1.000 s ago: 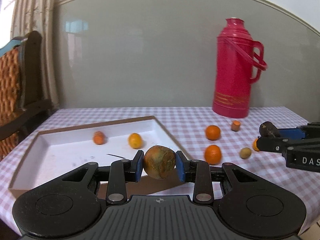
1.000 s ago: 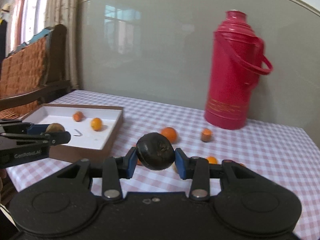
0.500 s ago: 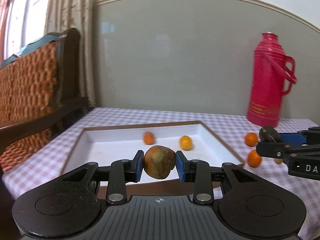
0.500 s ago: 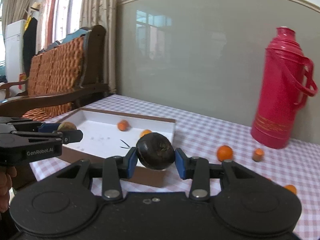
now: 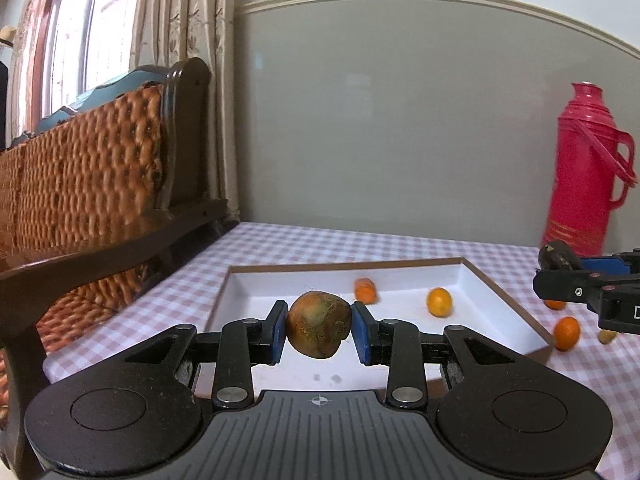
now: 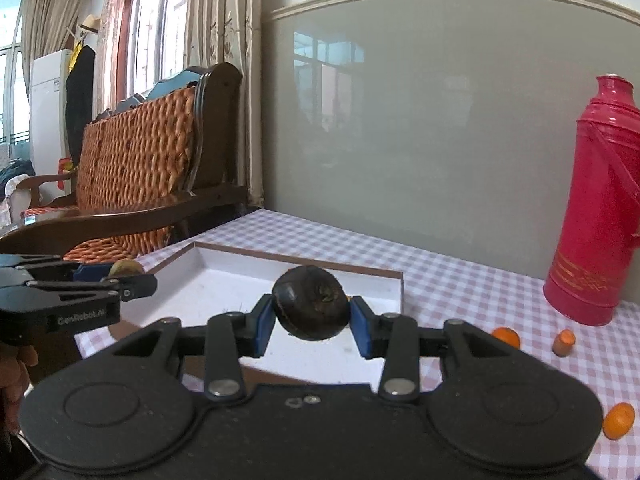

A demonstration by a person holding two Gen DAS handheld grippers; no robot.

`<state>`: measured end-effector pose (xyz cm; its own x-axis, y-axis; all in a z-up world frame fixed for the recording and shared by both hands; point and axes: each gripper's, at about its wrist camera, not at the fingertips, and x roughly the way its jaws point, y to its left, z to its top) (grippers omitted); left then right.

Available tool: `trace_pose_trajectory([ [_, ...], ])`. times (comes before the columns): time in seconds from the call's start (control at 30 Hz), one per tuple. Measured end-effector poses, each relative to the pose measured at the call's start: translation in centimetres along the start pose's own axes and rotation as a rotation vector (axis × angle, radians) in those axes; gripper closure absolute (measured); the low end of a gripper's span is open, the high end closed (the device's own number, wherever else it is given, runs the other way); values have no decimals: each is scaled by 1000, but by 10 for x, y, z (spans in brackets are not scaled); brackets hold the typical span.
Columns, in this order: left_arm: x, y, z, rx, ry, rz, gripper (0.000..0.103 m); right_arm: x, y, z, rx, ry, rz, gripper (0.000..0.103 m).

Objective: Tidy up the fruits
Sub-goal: 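Carry the brown fruit and dark fruit in both tools over the tray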

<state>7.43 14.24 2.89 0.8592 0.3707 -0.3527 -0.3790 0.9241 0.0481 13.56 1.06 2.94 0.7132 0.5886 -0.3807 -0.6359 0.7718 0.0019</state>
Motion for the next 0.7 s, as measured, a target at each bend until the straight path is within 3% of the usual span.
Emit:
trace_pose_trajectory([
  [0.43, 42, 24, 19, -49, 4, 43, 69, 46, -12, 18, 24, -6, -22, 71],
  [0.7, 71, 32, 26, -63, 27, 54, 69, 80, -16, 24, 50, 33, -33, 71],
])
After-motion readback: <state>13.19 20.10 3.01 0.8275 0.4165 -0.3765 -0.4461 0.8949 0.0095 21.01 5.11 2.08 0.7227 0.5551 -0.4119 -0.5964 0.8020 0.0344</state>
